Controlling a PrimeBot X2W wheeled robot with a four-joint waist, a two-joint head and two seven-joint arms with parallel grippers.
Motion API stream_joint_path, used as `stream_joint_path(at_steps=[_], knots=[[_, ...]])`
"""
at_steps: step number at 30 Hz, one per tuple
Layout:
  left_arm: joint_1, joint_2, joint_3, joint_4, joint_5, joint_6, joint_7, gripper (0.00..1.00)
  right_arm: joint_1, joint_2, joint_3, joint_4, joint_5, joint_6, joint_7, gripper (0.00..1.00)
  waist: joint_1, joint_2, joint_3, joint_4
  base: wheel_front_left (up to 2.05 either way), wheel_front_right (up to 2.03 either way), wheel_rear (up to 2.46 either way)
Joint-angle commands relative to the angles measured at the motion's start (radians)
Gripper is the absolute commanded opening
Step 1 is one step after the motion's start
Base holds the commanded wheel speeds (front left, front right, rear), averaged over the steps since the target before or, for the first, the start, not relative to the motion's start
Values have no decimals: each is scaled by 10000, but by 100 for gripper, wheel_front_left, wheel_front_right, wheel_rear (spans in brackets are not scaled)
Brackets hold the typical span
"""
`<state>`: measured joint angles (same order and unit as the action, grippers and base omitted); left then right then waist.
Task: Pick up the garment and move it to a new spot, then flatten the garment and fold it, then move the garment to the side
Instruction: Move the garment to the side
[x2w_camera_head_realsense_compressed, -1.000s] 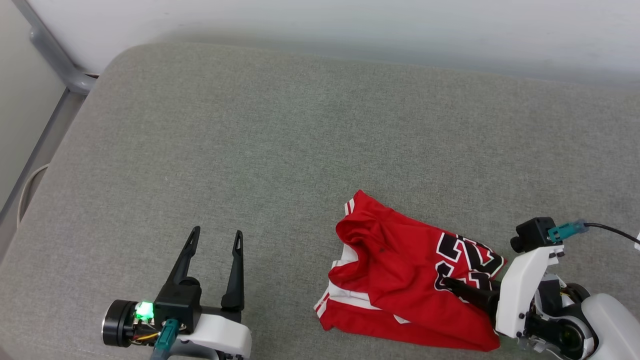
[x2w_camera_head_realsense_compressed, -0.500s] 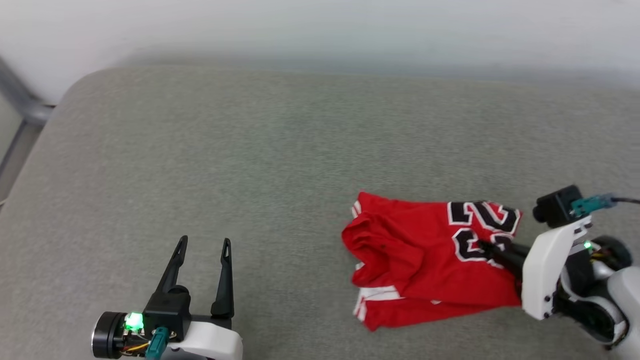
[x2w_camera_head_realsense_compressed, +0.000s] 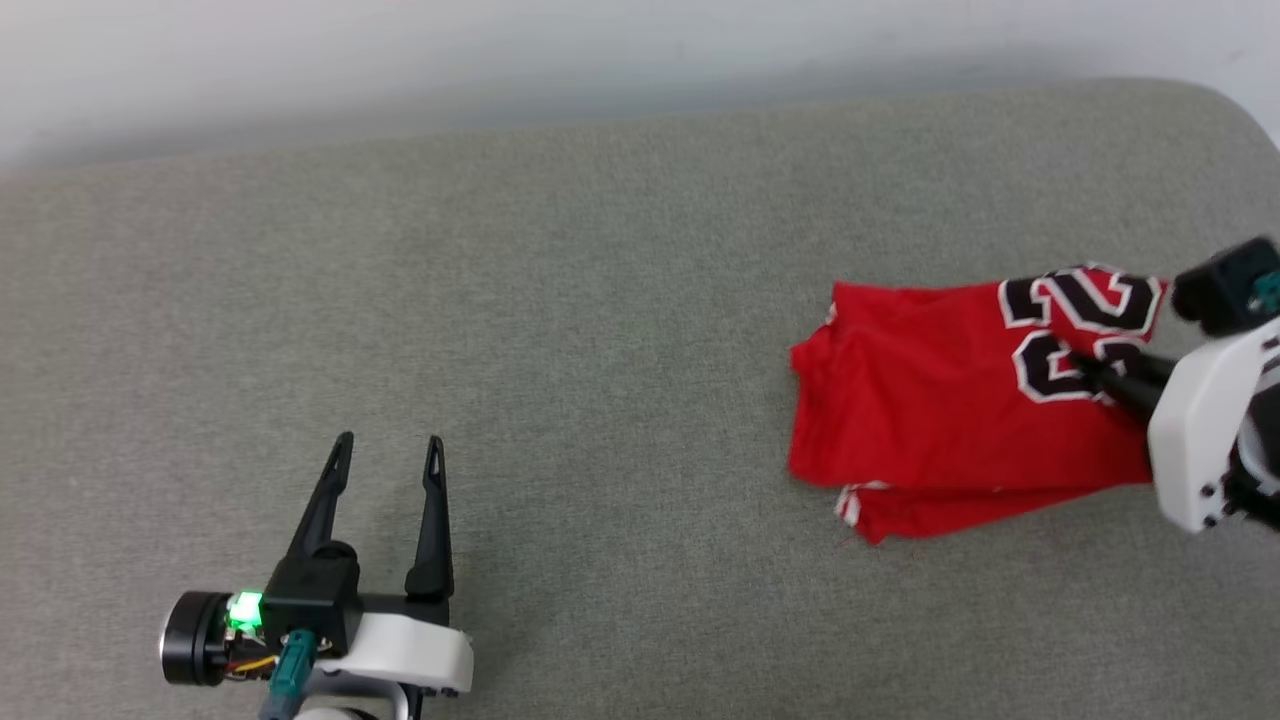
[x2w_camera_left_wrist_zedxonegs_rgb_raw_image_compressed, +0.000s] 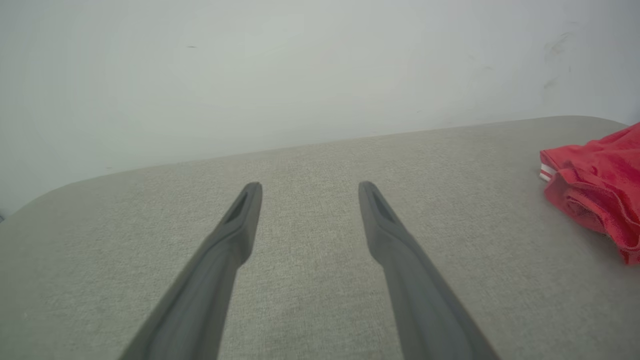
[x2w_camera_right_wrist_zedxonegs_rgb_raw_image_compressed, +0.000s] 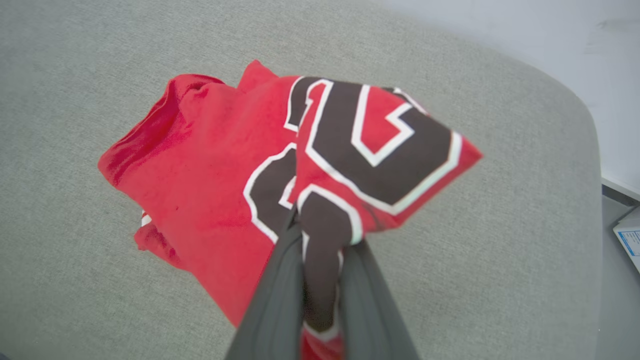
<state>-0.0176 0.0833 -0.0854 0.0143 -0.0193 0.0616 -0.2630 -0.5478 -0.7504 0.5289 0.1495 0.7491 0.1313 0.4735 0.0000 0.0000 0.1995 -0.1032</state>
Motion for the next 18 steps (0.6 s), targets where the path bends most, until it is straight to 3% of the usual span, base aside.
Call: stream_joint_path(at_steps=[1, 10, 15, 18], knots=[[-224, 60, 40, -80, 83, -5, -23, 100, -311, -106, -58, 157, -10, -12, 69, 0, 0, 0, 368, -238, 0, 0, 0], [-843, 253, -17, -390, 170, -190, -23, 100, -1336, -1317, -252, 1297, -594, -13, 648, 0, 0, 0, 1499, 31, 0, 0, 0], [-1244, 325, -44, -613, 146, -264, -23, 100, -1564, -2106, -854, 2138, -775, -13, 771, 0, 0, 0, 2204, 340, 0, 0, 0], [-1446, 342, -73, -722, 137, -294, -23, 100, -1696, -2265, -1383, 2694, -898, -13, 839, 0, 0, 0, 2532, 465, 0, 0, 0]])
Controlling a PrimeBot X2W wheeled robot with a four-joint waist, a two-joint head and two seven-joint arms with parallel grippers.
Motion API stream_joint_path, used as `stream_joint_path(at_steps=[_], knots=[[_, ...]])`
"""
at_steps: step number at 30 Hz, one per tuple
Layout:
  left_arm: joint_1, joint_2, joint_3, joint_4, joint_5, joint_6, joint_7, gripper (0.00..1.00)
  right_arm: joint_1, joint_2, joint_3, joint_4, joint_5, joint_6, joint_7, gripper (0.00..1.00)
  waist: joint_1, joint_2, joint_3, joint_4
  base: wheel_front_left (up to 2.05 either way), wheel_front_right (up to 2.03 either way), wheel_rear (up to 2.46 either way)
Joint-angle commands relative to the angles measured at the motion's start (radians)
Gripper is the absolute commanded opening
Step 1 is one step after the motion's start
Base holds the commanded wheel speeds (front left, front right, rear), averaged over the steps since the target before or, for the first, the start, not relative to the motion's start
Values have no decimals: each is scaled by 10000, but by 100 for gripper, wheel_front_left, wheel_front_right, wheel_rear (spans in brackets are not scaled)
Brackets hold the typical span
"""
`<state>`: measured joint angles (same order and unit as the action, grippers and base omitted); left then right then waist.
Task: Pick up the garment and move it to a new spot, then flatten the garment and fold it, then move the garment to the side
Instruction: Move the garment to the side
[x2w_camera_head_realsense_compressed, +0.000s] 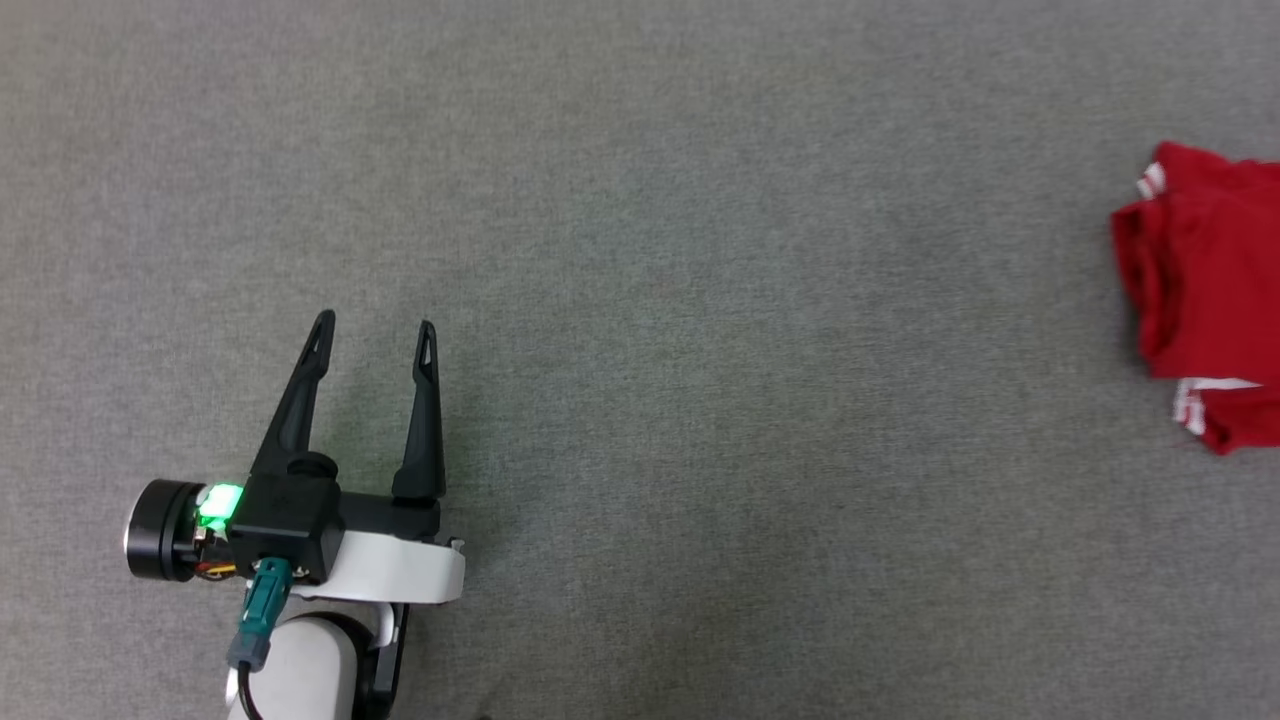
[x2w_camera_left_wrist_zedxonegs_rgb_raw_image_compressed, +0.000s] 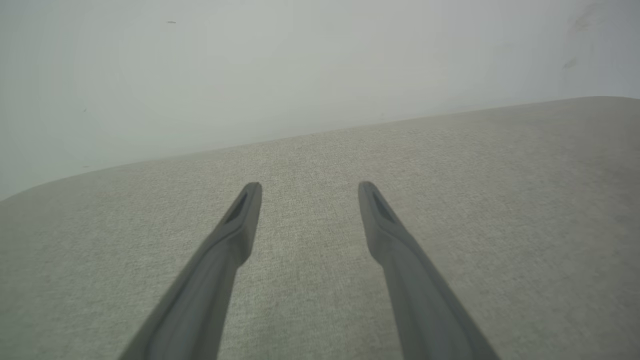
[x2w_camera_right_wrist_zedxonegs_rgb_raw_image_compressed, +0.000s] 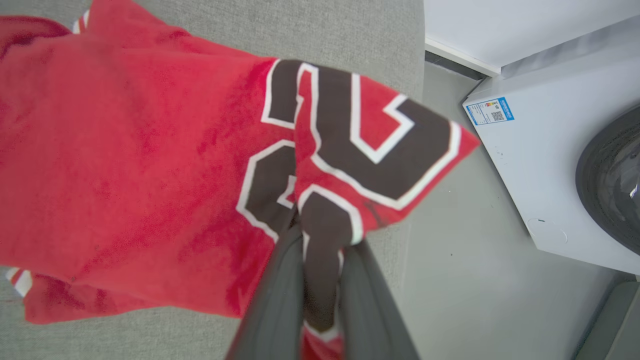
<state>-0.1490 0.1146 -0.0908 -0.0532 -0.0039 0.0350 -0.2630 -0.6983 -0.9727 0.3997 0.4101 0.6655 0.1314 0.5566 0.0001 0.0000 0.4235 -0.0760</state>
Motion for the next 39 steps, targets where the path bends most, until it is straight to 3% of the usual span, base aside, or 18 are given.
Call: stream_joint_path(at_steps=[1, 11, 14, 15, 16, 24, 30, 39], knots=[[-197, 24, -34, -79, -12, -36, -23, 100, -233, -126, -239, 239, -233, -15, 36, 0, -1, 0, 387, 227, 0, 0, 0], [-562, -9, -161, -209, 20, -29, -23, 100, -423, 13, -2205, 1638, -1279, -17, 302, 0, -1, 0, 825, 495, 0, 0, 0], [-520, -18, -169, -207, 22, 30, -23, 100, -358, 349, -2702, 1837, -1576, -17, 313, 0, -1, 0, 804, 512, 0, 0, 0], [-487, -22, -175, -201, 22, 49, -23, 100, -335, 461, -2872, 1902, -1726, -17, 318, 34, -1, 0, 778, 508, 0, 0, 0], [-453, -31, -186, -180, 19, 66, -23, 100, -309, 541, -3020, 1942, -1917, -17, 268, 100, -1, 0, 724, 512, 0, 0, 0], [-48, -70, -157, -40, -37, 221, -23, 100, -24, 1264, -3830, 1602, -3375, -17, -926, 100, -1, 0, -215, 527, 0, 0, 0], [518, -136, -152, 74, -112, 343, -23, 100, 391, 1875, -4288, 862, -4245, -15, -2953, 100, -1, 0, -1212, 657, 0, 0, 0], [1394, -214, 125, 311, -382, 391, -23, 100, 1345, 3944, -4993, -477, -5223, -15, -6522, 100, -1, 0, -2442, 1023, 0, 0, 0]])
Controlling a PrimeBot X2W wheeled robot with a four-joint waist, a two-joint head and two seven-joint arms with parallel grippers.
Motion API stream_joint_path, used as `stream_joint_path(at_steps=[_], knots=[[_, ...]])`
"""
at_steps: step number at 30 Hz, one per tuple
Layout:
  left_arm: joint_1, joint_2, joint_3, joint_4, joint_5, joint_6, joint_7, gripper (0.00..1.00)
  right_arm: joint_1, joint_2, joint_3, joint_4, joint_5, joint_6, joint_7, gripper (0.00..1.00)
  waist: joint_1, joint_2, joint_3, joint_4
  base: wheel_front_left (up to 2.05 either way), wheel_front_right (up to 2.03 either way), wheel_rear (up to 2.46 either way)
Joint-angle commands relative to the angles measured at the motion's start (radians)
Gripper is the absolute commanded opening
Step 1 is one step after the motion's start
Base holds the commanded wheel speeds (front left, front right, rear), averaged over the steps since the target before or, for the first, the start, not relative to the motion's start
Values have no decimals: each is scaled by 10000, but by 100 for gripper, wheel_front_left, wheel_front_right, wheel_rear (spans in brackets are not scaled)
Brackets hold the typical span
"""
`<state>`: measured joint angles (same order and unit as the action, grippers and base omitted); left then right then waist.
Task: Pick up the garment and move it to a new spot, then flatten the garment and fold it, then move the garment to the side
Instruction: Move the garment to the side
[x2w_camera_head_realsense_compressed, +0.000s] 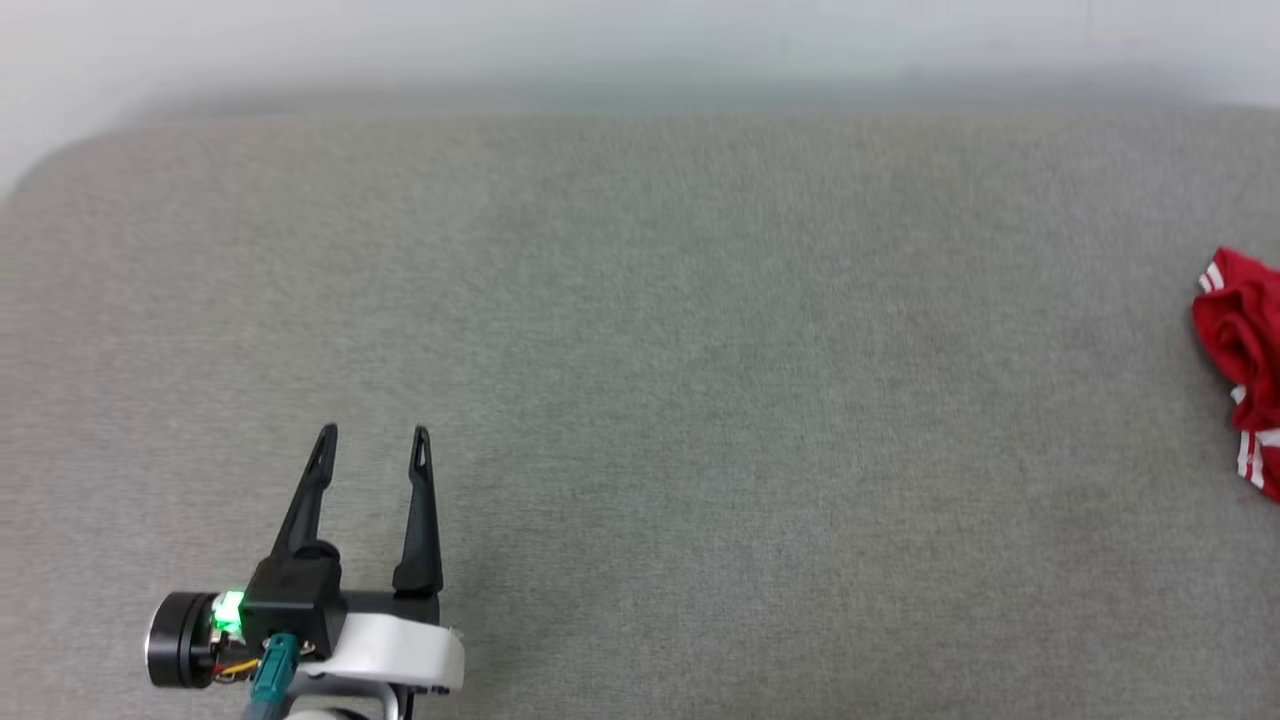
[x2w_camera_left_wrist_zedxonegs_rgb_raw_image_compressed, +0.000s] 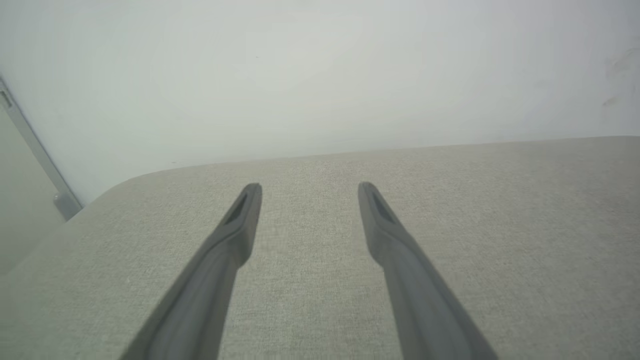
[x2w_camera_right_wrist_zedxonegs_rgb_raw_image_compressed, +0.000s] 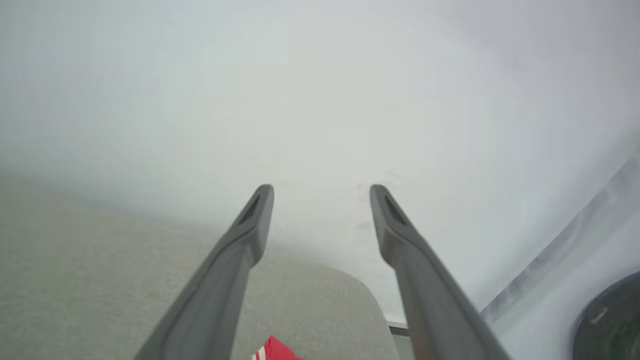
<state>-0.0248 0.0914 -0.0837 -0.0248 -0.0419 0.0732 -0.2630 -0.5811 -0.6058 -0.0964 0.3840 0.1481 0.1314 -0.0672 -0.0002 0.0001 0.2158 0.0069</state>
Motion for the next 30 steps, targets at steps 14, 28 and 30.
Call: stream_joint_path(at_steps=[14, 28, 30], knots=[[891, -57, 354, 409, -115, -132, -23, 100, 3110, 3569, 740, -2263, -205, -15, -1885, 100, 2, -1, -1598, 476, 0, 0, 0], [1226, -156, 467, 682, -170, -312, -23, 100, 5380, 4883, 767, -2296, 142, -14, -1972, 100, 2, -1, -2213, 346, 0, 0, 0], [1271, -168, 499, 684, -207, -362, -23, 100, 5727, 5027, 643, -2526, 119, -14, -1975, 100, 2, -1, -2272, 311, 0, 0, 0]])
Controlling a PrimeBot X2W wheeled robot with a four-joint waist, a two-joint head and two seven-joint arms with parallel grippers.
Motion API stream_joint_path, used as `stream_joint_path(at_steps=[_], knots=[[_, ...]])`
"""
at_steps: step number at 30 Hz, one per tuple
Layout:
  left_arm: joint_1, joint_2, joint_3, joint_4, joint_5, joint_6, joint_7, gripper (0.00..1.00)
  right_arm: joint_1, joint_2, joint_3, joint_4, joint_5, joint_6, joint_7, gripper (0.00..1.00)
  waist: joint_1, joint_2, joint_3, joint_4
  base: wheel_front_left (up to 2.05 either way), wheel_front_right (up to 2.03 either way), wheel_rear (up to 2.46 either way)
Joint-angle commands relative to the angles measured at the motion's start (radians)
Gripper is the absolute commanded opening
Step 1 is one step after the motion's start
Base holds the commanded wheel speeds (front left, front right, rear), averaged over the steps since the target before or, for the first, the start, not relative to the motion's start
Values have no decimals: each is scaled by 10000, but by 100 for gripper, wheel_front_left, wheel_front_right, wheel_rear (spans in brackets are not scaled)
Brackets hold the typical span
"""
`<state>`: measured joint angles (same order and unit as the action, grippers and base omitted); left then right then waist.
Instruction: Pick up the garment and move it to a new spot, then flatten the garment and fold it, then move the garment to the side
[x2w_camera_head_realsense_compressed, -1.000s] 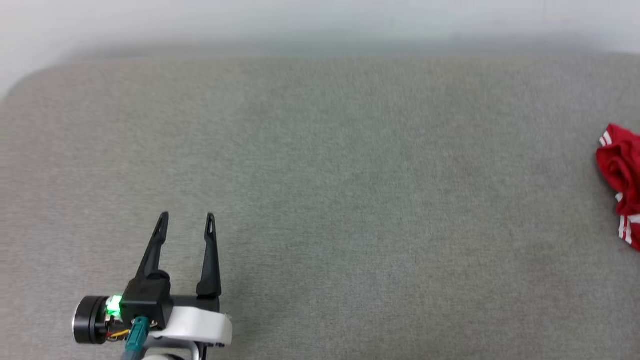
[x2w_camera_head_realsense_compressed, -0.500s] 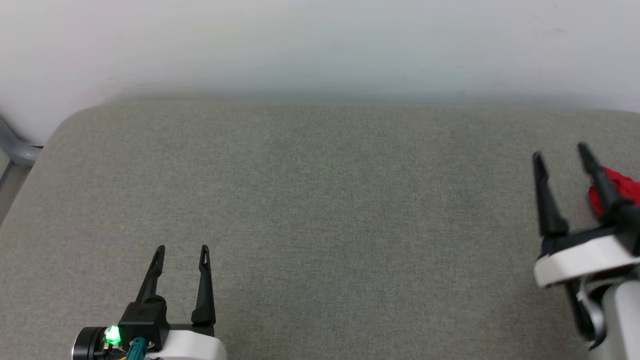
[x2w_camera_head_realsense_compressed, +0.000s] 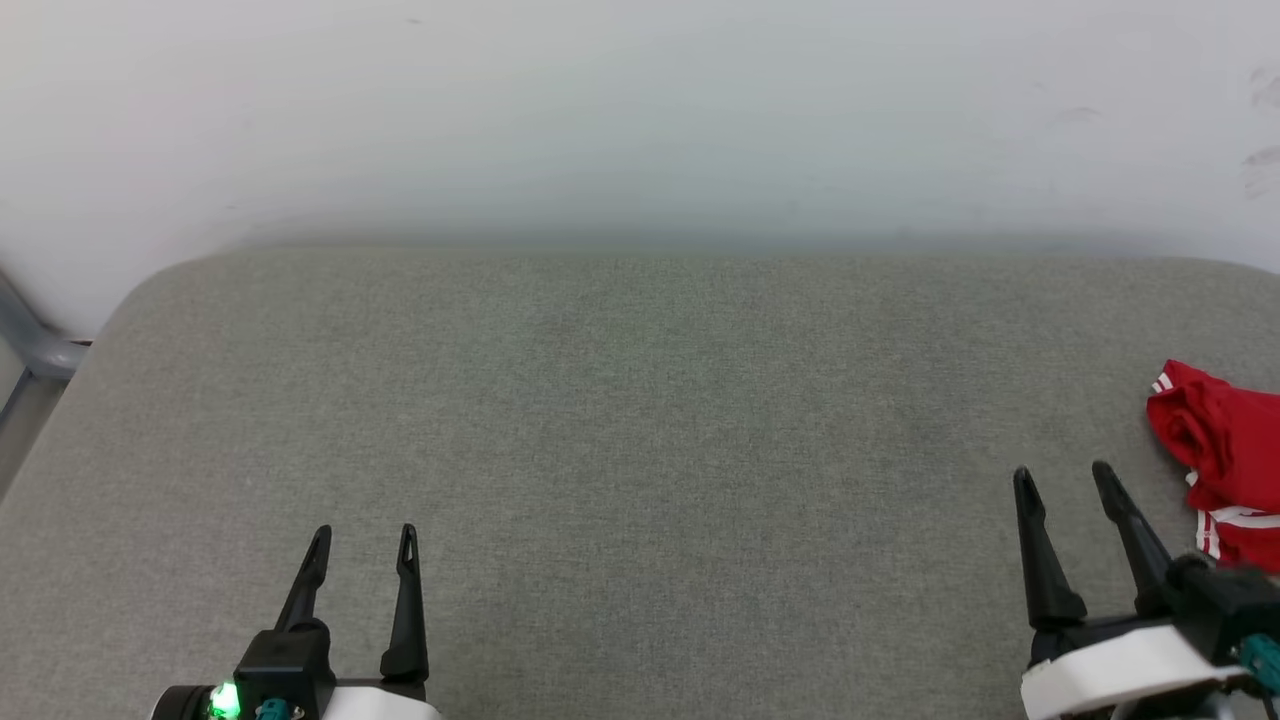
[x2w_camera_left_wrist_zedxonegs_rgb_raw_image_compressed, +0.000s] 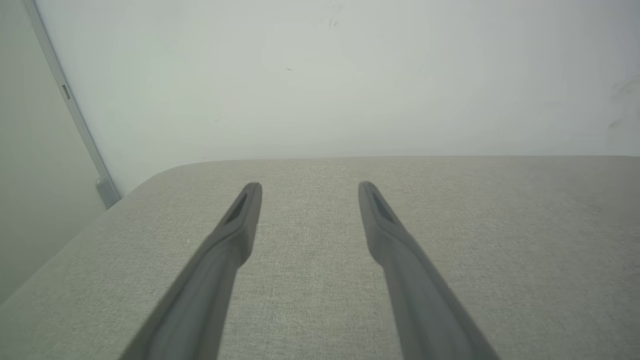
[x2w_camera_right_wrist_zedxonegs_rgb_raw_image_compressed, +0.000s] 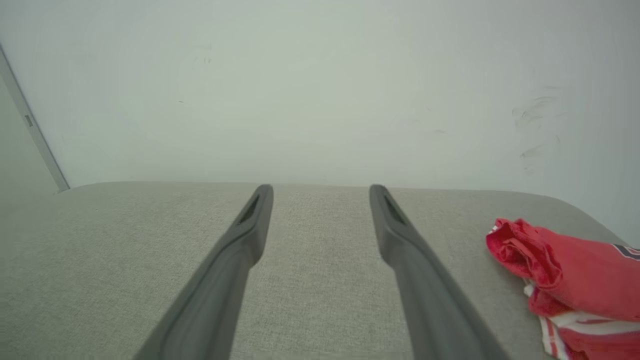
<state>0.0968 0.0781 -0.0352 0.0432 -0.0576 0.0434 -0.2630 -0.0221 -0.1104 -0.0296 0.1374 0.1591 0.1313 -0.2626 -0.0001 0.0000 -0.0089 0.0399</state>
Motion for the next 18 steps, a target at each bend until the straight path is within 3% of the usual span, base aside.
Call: stream_joint_path(at_steps=[1, 18], knots=[[101, -47, 22, 20, -88, -90, -23, 100, 303, 131, -86, -182, -2, -12, -21, 100, 1, 0, -53, -35, 0, 0, 0], [378, -105, 107, 221, -76, -443, -23, 100, 1792, 594, -505, -1262, -57, -12, -21, 100, 1, 0, -392, -86, 0, 0, 0]])
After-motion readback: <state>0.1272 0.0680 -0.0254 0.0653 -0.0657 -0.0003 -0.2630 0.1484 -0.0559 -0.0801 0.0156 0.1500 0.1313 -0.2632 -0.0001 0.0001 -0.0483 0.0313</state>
